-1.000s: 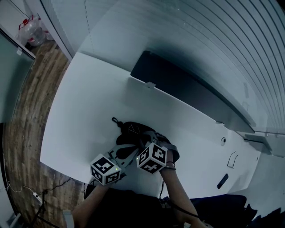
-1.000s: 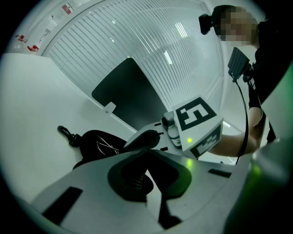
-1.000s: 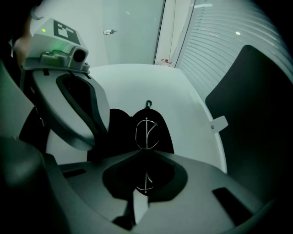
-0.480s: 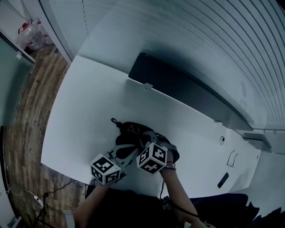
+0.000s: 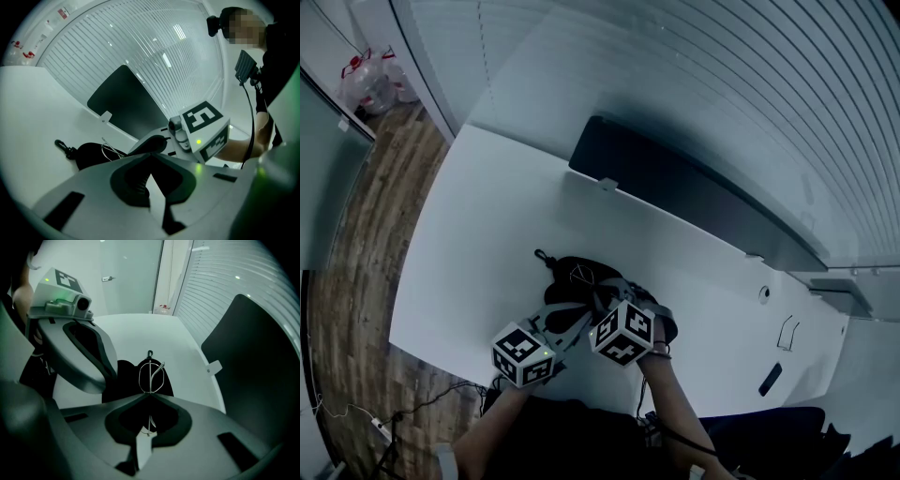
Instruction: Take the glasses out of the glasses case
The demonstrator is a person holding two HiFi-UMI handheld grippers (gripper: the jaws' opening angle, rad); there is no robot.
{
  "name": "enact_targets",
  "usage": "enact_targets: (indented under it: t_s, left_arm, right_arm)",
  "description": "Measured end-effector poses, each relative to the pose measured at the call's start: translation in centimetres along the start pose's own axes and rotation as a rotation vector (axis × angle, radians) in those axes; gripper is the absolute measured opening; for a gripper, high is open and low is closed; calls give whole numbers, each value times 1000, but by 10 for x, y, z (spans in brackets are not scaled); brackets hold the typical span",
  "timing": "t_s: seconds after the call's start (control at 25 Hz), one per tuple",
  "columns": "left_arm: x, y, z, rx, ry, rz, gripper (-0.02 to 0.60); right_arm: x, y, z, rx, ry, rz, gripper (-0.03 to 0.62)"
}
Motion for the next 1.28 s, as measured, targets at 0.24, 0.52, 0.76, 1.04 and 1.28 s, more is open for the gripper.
enact_targets:
  t_s: [0.24, 0.52, 0.76, 1.04, 1.28]
  left_arm:
    - [6, 1, -3, 2, -23, 10, 3]
    - [14, 5, -8, 3, -54, 13, 3]
    - [21, 10, -12, 18, -76, 13, 3]
    - [32, 10, -13, 29, -102, 20, 3]
    - [39, 17, -18, 48, -137, 14, 3]
  right_arm:
    - [-2, 12, 3, 24, -33, 11, 17]
    - [-6, 25, 3, 74, -90, 17, 18]
    - [-11, 38, 2, 119, -116, 42, 17]
    - [-14, 53, 7, 218, -225, 25, 17]
    - [-20, 64, 14, 268, -261, 51, 18]
Point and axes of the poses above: the fingertips, and each gripper's own axes: y backward along the fingers, x to its right, z out of its underside, the point moved 10 cm from there along y, backward along the fingers, and after that the axes turned 6 degrees about -y, right-handed, at the moved point
